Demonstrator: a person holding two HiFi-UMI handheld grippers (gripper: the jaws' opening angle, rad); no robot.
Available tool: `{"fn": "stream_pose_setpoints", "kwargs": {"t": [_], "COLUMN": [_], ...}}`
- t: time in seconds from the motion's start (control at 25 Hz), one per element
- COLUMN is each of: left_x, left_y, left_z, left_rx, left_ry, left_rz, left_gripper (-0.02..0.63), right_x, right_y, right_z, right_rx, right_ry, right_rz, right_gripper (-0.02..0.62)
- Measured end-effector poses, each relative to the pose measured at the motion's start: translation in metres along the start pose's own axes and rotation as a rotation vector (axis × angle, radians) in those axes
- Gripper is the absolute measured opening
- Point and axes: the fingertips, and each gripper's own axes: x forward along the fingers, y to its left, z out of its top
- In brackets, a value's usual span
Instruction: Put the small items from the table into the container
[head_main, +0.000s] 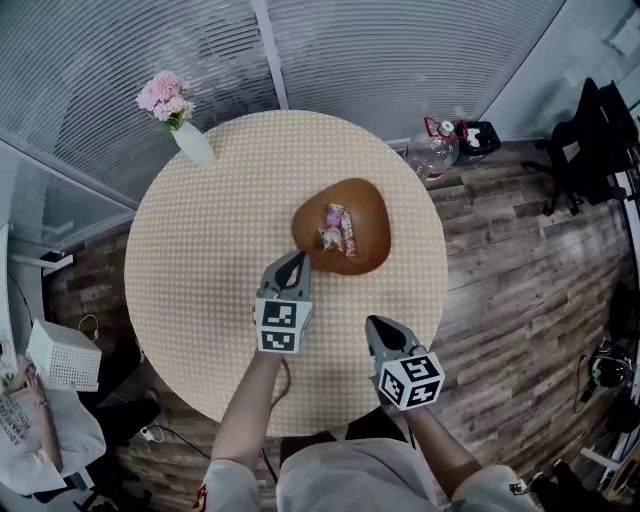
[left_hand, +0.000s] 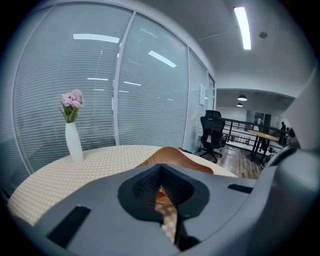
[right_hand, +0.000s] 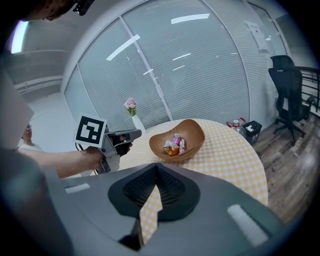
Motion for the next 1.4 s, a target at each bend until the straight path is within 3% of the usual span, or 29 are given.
{"fn": "stream_pose_setpoints", "kwargs": {"t": [0.32,0.8,1.16,1.4], "left_x": [-0.082,-0.207,-0.234,-0.238], "left_y": [0.026,0.019,0.024,0.022], "left_z": [-0.016,-0.085,-0.108,-0.106], "left_rx": [-0.143,-0.348,-0.379,-0.383], "left_ry": [-0.050,-0.003,0.014,0.012], "left_rz": [0.214,0.403,0.461,0.459], "left_gripper": [0.006,0.006,0.006,0.006], "right_x": [0.013,0.028,0.028,0.025], "right_y": [0.044,0.137,0.167,0.170], "right_z": [0.007,-0.017,-0.026,-0.028], "right_rx": [-0.085,-0.221,-0.279,-0.282], "right_ry": [0.020,0.112,0.146,0.155], "right_rz": [0.124,0.313,0.369,0.370], "right_gripper": [0.002,0.000,0.000,0.000]}}
